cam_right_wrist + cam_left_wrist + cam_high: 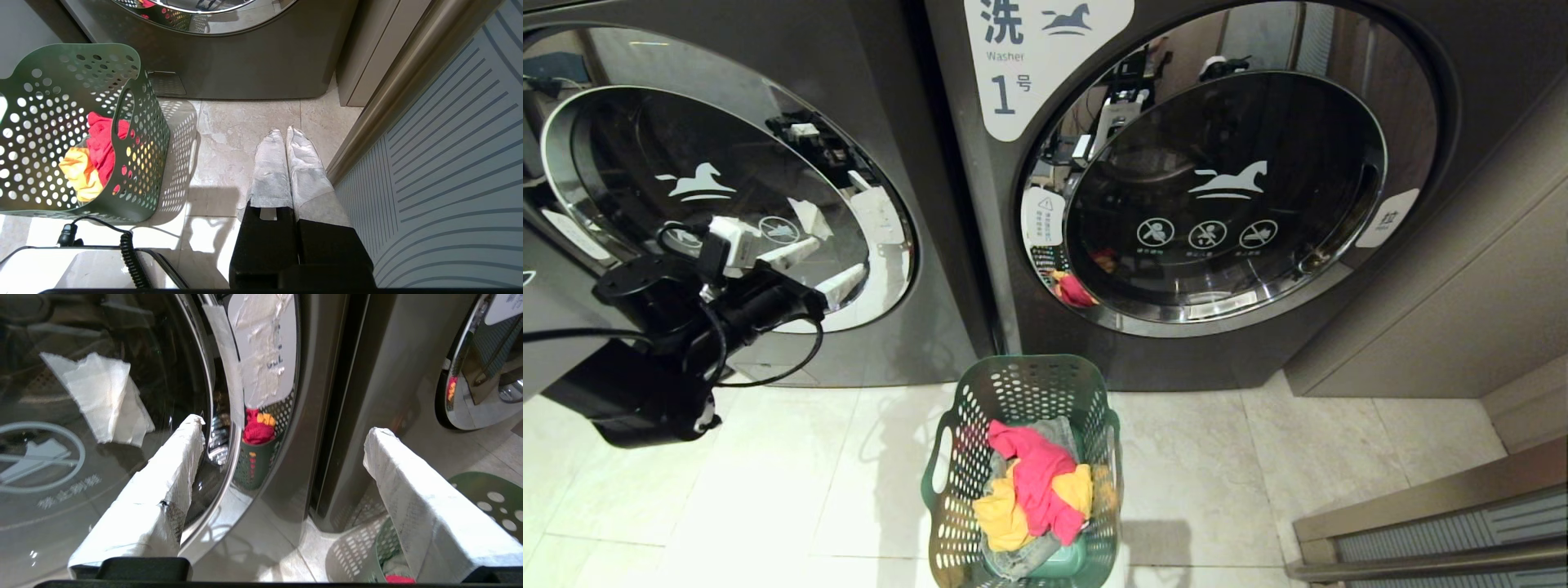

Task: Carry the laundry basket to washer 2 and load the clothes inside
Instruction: Open the lid of the washing machine

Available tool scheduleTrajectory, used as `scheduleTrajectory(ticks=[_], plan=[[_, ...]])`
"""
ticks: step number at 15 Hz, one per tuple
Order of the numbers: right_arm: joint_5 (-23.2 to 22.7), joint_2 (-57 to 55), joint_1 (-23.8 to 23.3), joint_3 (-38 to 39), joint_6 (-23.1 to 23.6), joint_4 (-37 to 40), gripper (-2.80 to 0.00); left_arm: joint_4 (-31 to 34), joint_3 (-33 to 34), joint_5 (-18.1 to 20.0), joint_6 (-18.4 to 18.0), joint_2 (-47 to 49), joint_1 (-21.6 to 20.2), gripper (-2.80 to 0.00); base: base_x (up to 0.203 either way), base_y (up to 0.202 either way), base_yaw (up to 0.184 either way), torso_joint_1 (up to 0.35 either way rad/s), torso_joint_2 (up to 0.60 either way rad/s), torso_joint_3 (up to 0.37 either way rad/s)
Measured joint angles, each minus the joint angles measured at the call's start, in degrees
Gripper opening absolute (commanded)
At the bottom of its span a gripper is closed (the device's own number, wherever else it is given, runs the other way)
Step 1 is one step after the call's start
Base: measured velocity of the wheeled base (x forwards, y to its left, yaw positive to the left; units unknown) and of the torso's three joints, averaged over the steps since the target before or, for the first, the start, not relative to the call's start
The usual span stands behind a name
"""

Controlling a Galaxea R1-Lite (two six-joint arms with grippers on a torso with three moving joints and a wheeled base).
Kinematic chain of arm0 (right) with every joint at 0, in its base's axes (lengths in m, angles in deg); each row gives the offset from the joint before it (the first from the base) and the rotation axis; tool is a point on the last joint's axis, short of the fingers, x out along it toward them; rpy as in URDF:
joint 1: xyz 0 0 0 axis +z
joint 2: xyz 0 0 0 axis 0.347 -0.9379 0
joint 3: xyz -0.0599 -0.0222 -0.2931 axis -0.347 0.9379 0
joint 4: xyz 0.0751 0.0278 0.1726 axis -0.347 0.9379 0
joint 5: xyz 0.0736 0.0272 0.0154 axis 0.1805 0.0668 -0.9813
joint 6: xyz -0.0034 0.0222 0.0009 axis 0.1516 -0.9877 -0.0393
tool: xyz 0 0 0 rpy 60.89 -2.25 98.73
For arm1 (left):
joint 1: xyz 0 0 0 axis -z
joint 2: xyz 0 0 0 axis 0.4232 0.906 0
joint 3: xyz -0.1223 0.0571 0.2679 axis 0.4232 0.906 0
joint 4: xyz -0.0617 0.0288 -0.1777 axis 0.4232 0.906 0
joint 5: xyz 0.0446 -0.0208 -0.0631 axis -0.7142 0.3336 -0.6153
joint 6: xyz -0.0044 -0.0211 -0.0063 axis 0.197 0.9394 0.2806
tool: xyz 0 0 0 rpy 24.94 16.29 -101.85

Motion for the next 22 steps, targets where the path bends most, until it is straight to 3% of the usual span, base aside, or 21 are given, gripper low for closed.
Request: scheduleTrajectory(ticks=[9, 22], plan=[[0.0, 0.0, 0.0, 0.0, 0.0, 0.0, -2.80, 6.2, -14.7, -1.1, 1.1, 6.1, 2.3, 0.00, 0.000, 0.000, 0.000, 0.000, 0.00, 0.000], [0.0, 0.0, 0.0, 0.0, 0.0, 0.0, -2.80, 14.2, -28.2, -2.7, 1.8, 11.4, 5.2, 0.00, 0.000, 0.000, 0.000, 0.000, 0.00, 0.000]])
